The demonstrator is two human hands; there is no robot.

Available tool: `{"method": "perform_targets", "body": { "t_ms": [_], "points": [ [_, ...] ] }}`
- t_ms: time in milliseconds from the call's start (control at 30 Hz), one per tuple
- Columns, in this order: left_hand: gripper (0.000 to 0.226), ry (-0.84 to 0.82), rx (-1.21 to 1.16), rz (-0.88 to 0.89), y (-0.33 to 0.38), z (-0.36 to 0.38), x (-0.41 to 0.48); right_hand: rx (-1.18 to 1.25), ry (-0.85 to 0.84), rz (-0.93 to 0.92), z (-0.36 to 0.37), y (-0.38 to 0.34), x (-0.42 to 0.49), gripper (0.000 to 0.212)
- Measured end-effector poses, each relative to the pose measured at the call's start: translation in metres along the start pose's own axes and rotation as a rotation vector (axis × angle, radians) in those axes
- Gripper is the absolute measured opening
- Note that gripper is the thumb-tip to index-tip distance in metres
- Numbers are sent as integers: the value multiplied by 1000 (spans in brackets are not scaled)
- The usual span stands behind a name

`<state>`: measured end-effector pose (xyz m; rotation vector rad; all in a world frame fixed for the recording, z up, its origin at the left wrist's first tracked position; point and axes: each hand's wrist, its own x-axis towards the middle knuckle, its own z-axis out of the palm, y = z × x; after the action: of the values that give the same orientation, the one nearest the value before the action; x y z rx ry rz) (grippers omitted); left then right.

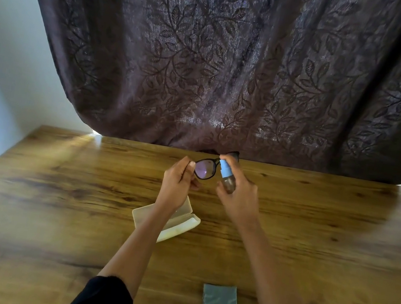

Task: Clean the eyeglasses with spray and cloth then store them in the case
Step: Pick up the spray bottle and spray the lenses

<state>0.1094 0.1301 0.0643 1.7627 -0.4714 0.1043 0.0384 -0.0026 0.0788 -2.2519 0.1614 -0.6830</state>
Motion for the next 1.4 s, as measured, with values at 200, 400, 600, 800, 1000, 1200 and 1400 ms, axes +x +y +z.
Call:
{"method": "perform_targets", "body": {
  "t_ms": [200, 400, 600, 800, 1000, 1200, 1400],
  "points": [
    [30, 10, 3, 4, -4, 4, -3, -23, -2, -7, 7, 2, -3, 58],
    [30, 15, -52, -10, -3, 7, -4, -48, -16, -18, 8, 4, 0, 58],
    [34, 53, -51, -3, -1, 7, 0, -105, -4, -19, 11, 7, 2, 59],
    [36, 62, -50, -1, -2, 8, 5, -148, 9, -18, 13, 6, 8, 58],
    [36, 62, -29, 24, -5, 8, 8, -234, -12, -13, 14, 9, 12, 60],
    [35, 72, -40, 18, -5, 7, 6, -126, 119, -44, 8, 9, 12, 53],
    [37, 117, -86, 7, -4, 2, 5, -68, 209, -38, -9, 23, 23, 63]
  ]
}}
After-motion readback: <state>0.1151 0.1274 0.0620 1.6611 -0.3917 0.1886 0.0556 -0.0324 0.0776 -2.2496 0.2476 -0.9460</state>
